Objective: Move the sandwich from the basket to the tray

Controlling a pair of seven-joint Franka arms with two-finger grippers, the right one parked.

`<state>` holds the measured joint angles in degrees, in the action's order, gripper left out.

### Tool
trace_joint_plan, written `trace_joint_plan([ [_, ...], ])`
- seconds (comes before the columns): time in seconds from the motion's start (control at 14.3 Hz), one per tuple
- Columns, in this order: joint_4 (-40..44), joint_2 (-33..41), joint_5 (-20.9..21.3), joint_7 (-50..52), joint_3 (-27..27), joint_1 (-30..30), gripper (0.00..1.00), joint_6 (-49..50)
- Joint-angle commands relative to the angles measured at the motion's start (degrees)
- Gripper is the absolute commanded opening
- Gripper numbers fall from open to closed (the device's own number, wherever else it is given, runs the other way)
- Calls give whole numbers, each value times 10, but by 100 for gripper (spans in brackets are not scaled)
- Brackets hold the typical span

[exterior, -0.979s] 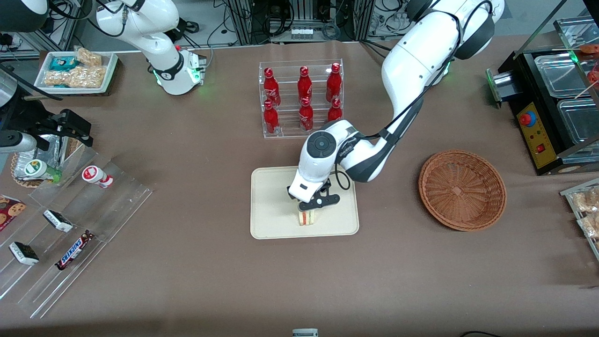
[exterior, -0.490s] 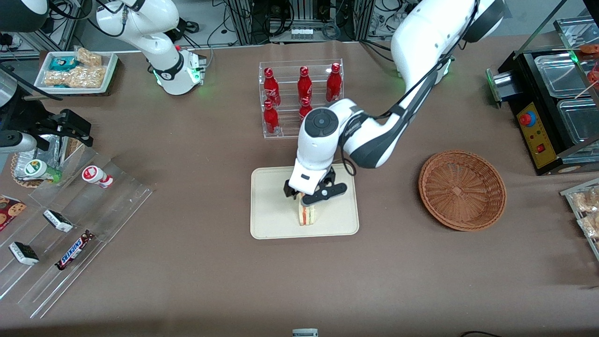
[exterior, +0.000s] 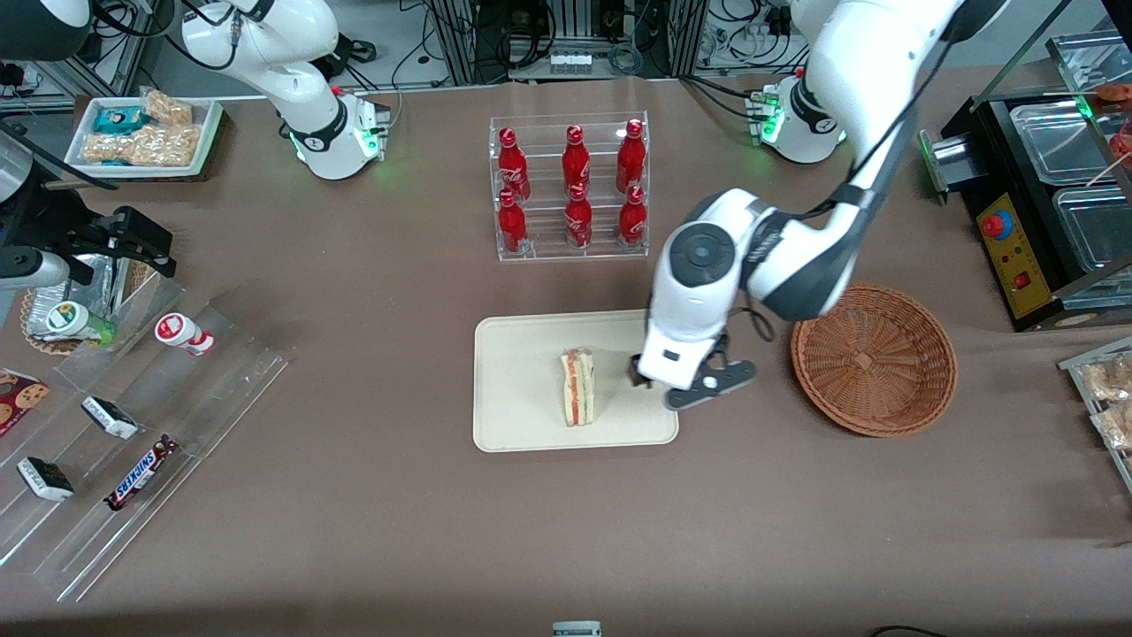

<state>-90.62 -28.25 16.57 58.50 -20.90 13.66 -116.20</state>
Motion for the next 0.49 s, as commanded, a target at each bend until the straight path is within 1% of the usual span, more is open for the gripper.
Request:
trace_joint_plan([
  [0.0,-33,68,-23,-96,-4,-37,100,67],
  [0.21,-31,114,-59,-222,-3,-83,100,141],
  [0.28,-28,126,-65,-251,-2,-96,100,158],
  [0.42,-18,137,-65,-274,0,-112,100,178],
])
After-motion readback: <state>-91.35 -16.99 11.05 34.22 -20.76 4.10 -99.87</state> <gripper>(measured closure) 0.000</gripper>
